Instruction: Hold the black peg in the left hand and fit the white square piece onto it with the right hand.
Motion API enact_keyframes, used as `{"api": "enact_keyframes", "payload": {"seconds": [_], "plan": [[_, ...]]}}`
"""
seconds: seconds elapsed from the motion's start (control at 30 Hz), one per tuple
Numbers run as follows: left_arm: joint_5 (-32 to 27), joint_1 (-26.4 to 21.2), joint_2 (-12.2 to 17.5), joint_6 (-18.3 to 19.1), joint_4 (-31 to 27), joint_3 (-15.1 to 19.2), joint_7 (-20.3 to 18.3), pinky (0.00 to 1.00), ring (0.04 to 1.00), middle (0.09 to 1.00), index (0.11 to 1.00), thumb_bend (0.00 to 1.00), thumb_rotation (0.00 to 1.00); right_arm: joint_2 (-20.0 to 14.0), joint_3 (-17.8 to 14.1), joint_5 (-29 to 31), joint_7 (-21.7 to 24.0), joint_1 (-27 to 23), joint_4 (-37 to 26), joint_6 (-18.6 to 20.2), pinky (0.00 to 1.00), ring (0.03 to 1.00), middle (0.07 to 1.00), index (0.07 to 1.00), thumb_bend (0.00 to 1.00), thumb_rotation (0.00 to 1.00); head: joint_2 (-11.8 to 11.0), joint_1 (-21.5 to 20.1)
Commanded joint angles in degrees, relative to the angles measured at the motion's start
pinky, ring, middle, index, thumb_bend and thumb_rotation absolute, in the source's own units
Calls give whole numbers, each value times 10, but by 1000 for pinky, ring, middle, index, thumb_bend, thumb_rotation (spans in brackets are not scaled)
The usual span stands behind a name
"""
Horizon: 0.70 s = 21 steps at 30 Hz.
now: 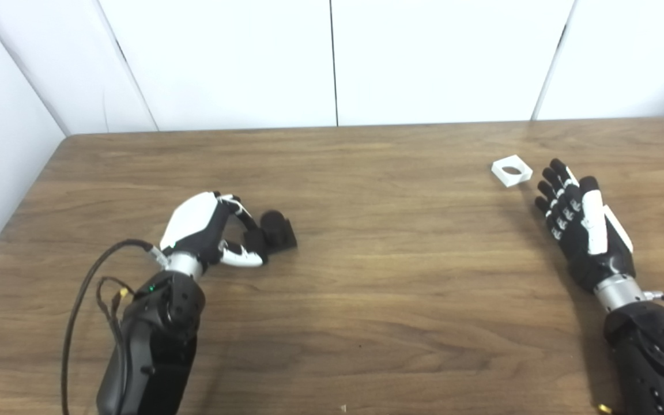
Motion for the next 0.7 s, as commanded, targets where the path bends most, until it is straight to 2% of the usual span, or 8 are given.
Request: {"api": "enact_keyframes", "payload": {"seconds": [0.0,0.13,0.43,0.67], "plan": [[16,-6,-5,0,-31,-5,-17,1000,1000,916,490,508,67,3,5,-3,-2,6,-3,0,1000,1000,1000,1000,645,1000,2,0],[20,7,-19,-1,-55,-11,-33,1000,1000,910,490,508,67,6,5,6,2,0,-4,7,1000,1000,1000,1000,635,1000,0,-7],[1,43,-32,-6,-82,-38,-33,1000,1000,920,490,508,67,16,10,7,-3,-6,-12,9,1000,1000,1000,1000,595,1000,-11,-29],[-4,72,-36,-8,-102,-60,-31,1000,1000,921,491,508,67,19,15,-6,-16,-4,-32,22,1000,1000,1000,1000,599,1000,-3,-34]]}}
